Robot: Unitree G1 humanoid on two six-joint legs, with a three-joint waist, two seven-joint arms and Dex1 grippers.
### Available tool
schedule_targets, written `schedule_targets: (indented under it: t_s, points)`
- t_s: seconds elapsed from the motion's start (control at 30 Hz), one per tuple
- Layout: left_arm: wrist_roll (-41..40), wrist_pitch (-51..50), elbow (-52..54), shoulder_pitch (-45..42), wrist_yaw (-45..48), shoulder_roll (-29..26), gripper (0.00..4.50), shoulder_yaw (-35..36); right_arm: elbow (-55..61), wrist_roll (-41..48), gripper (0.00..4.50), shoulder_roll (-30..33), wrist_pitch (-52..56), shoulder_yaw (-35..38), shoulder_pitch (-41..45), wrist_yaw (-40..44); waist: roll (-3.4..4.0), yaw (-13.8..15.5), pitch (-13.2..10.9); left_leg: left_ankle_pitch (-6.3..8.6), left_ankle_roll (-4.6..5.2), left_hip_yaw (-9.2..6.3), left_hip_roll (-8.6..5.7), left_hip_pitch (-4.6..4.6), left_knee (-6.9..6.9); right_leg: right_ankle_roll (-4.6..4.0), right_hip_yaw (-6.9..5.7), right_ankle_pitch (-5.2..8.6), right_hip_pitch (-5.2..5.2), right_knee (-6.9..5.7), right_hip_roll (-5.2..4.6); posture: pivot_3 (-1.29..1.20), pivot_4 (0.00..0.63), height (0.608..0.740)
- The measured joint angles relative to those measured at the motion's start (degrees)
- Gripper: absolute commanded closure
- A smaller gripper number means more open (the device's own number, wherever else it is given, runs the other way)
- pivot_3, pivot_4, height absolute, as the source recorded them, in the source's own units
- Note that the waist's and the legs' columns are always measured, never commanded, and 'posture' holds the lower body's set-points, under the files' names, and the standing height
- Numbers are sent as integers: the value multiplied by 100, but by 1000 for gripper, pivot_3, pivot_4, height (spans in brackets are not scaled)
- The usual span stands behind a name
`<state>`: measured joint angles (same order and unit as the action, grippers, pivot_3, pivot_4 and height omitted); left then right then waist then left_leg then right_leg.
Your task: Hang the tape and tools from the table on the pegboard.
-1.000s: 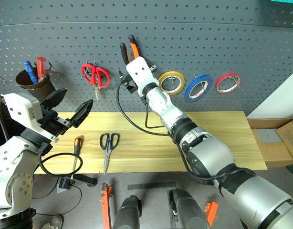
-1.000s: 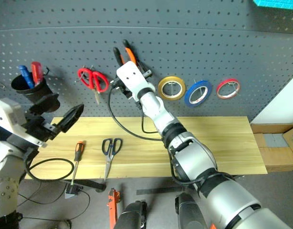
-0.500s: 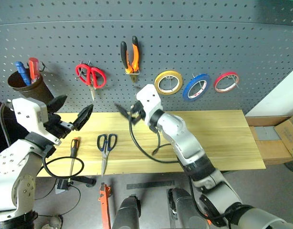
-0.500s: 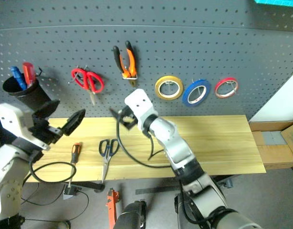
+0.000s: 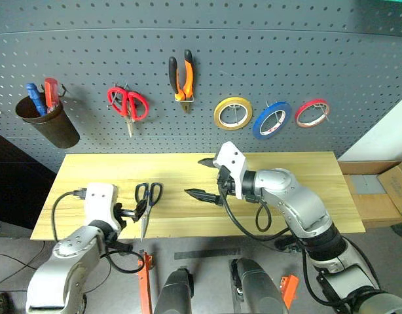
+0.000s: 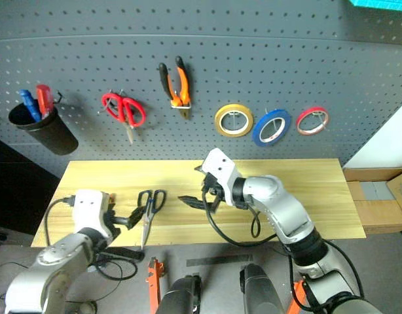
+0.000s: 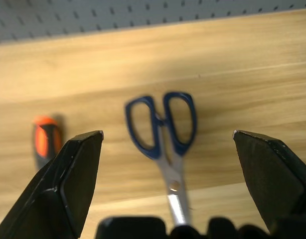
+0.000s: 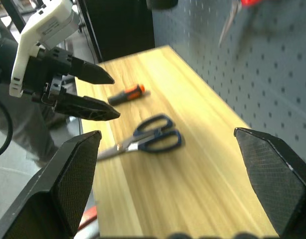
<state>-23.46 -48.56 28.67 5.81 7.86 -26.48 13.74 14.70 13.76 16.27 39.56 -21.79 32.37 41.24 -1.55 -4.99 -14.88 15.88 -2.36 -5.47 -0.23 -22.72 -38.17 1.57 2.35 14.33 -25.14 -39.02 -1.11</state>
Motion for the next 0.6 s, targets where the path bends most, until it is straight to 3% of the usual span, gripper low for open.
schedule_targets:
  t_s: [0.17,0.6]
  points:
    - [227,-817,36,-251,-593,359,0,-245,331,46,43,213,161,-176,-161,125,-1,-19,0,0,0,1,-2,-1,2,2,2,-1,0,1,-1,-134,263,740]
    - [601,-1547,-579,-852,-852,894,0,-553,521,97,43,337,382,-267,-220,210,-4,-15,-3,-1,-1,0,-7,2,-1,5,-2,-2,10,3,0,-153,270,740]
